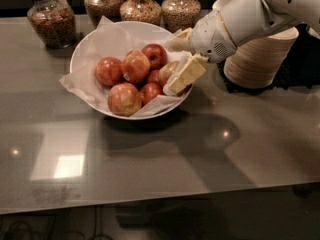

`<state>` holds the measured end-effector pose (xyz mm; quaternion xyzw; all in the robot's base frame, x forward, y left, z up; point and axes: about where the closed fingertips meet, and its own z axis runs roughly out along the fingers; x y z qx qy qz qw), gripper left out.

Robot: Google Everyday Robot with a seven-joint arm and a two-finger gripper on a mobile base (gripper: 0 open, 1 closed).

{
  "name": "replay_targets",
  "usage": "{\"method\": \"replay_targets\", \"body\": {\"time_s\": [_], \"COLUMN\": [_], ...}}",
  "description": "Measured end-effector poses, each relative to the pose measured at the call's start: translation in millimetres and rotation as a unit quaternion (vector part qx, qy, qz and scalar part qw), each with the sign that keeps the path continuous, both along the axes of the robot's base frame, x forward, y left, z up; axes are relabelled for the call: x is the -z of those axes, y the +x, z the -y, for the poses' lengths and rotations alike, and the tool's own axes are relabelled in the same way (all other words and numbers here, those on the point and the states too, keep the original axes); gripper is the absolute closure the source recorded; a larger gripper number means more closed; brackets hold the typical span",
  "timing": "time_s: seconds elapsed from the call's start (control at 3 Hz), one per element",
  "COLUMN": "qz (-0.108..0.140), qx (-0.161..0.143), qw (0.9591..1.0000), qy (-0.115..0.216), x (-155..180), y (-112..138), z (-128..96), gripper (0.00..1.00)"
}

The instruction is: Pick apple from white bowl

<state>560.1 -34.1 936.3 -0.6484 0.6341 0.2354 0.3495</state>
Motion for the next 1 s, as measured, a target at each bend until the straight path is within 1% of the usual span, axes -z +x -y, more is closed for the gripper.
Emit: {"method": "replay_targets", "body": {"time_s": [0.67, 1.0], "qz": [-0.032, -0.042], "qx": [0.018, 0.024], "qw": [0.9993, 0.9988], "qy": [-0.004, -0.008], "x": [26.9, 36.9], "y": [-2.2, -0.2], "z": [8.0, 10.2], "gripper": [0.22, 0.22]}}
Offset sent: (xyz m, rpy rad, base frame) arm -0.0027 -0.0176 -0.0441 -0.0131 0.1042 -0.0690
